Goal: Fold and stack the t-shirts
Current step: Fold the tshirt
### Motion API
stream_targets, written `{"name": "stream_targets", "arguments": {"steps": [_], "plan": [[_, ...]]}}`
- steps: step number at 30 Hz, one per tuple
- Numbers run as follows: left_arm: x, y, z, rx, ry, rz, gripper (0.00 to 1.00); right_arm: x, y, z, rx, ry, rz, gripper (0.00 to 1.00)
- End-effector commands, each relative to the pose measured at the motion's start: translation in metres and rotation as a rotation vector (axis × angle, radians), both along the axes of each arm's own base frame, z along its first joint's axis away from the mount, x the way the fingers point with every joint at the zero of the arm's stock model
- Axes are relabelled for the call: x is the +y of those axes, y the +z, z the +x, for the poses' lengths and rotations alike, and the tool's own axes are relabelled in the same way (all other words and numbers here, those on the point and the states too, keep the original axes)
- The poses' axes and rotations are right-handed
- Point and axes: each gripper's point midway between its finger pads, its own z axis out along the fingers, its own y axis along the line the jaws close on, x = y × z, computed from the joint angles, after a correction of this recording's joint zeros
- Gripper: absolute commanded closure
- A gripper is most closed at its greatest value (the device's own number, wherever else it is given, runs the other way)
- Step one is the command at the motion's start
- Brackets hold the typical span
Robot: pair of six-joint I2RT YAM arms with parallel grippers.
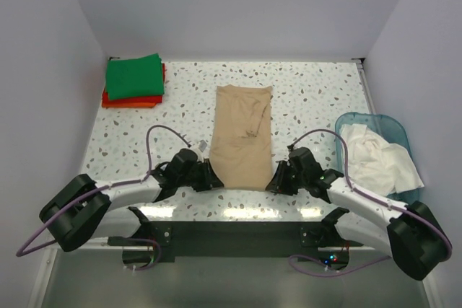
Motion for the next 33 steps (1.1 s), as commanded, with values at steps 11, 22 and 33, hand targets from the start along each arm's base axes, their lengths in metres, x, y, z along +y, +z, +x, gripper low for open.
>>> {"name": "stream_targets", "arguments": {"steps": [11,22,33], "plan": [[0.055,0.006,-0.002,0.0,0.216,0.156,0.52,-0.019,0.007,-0.008,-0.001,-0.086,-0.03,0.64],[0.049,-0.012,-0.002,0.017,0.199,0.143,0.52,-0.009,-0.003,-0.001,0.014,-0.089,0.0,0.64],[0.056,-0.025,-0.004,0.036,0.218,0.177,0.61,-0.01,-0.013,0.0,0.018,-0.116,0.006,0.65]]}}
